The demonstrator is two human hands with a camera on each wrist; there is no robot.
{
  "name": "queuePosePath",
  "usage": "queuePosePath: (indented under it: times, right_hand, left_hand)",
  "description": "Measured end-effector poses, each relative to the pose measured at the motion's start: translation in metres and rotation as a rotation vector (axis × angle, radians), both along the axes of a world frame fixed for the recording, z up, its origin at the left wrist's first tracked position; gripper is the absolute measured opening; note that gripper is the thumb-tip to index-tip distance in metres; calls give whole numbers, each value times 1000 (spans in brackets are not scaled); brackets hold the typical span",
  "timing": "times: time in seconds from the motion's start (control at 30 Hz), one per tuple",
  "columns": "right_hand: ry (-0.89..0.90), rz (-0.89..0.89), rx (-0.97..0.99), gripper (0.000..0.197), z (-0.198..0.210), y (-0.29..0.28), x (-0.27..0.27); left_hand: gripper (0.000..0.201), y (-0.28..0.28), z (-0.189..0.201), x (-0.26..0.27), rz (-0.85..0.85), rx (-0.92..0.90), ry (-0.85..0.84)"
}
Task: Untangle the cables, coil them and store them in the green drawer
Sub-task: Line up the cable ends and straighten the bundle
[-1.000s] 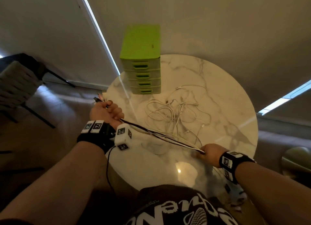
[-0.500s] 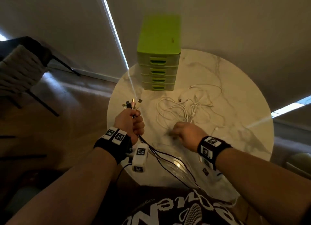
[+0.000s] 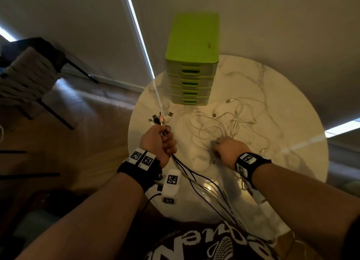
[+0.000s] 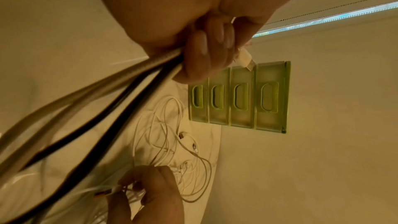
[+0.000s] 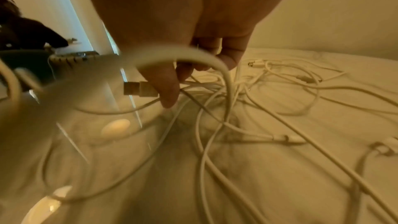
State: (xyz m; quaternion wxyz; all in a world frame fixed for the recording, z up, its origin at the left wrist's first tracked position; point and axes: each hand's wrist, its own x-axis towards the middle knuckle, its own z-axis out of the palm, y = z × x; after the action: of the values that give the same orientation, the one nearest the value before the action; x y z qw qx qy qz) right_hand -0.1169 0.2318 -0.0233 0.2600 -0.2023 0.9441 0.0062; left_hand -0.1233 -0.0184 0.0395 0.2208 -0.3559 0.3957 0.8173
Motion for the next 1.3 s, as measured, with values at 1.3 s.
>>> queuePosePath:
  times: [1.3]
  right_hand:
    - [-50,-723,-1449,9,178,-22,0]
  left_hand:
    - [19,57,39,-6,26,133,205]
